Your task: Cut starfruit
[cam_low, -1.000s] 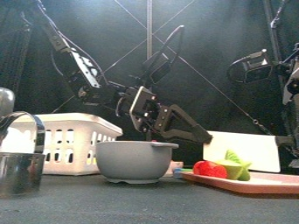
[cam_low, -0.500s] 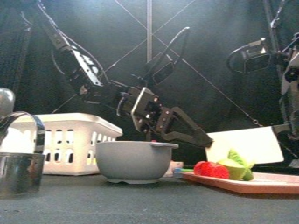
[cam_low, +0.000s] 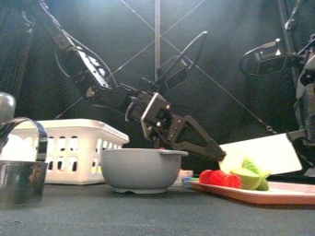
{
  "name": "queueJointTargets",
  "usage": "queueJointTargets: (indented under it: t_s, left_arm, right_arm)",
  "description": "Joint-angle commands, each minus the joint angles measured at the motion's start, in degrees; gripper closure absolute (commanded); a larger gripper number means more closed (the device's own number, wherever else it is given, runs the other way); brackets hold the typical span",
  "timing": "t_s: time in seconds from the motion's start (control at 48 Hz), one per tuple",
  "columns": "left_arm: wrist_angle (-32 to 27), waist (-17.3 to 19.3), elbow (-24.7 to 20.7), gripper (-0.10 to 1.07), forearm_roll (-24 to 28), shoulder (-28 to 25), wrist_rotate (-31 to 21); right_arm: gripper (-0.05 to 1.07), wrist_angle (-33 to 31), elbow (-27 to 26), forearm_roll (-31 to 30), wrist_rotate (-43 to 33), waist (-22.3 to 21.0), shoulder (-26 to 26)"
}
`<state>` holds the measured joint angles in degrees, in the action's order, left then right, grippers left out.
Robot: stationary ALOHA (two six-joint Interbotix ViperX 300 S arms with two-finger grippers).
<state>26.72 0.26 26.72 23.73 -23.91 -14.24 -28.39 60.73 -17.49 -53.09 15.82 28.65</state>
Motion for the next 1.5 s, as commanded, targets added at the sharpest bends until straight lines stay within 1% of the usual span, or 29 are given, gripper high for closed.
queueJointTargets:
  t_s: [0.0, 0.292, 0.625, 0.854, 1.104, 1.25, 1.479]
  left_arm:
    - [-0.7, -0.26, -0.62, 0.54, -0.35, 0.35, 0.09]
    - [-0.79, -0.18, -0.44, 0.55, -0.44, 0.09, 0.09]
    - [-0.79, -0.26, -0.44, 0.55, -0.53, -0.18, 0.09]
    - [-0.79, -0.44, 0.09, 0.55, -0.35, 2.55, 0.18]
    - [-0.7, -0.26, 0.62, 0.55, -0.26, 5.89, 0.44]
    - [-0.44, -0.09, 0.62, 0.55, -0.18, 6.24, 0.44]
    - [-0.44, 0.0, 0.62, 0.55, -0.18, 5.98, 0.44]
  right_arm:
    - [0.62, 0.7, 0.26, 0.26, -0.35, -0.18, -0.09]
    - [0.62, 2.81, 0.97, 0.35, -0.35, -0.09, -1.67]
    - [0.62, 2.99, 0.7, 0.09, -0.35, -0.18, -2.2]
    - [0.62, 2.29, -1.14, -1.23, 0.0, -0.18, 0.18]
    - [0.62, 1.32, -2.37, -6.68, -0.44, -0.26, 3.6]
    - [0.62, 1.32, -2.46, -8.17, -0.53, -0.79, 4.57]
    - [0.62, 1.41, -2.37, -8.17, -0.53, -1.23, 4.66]
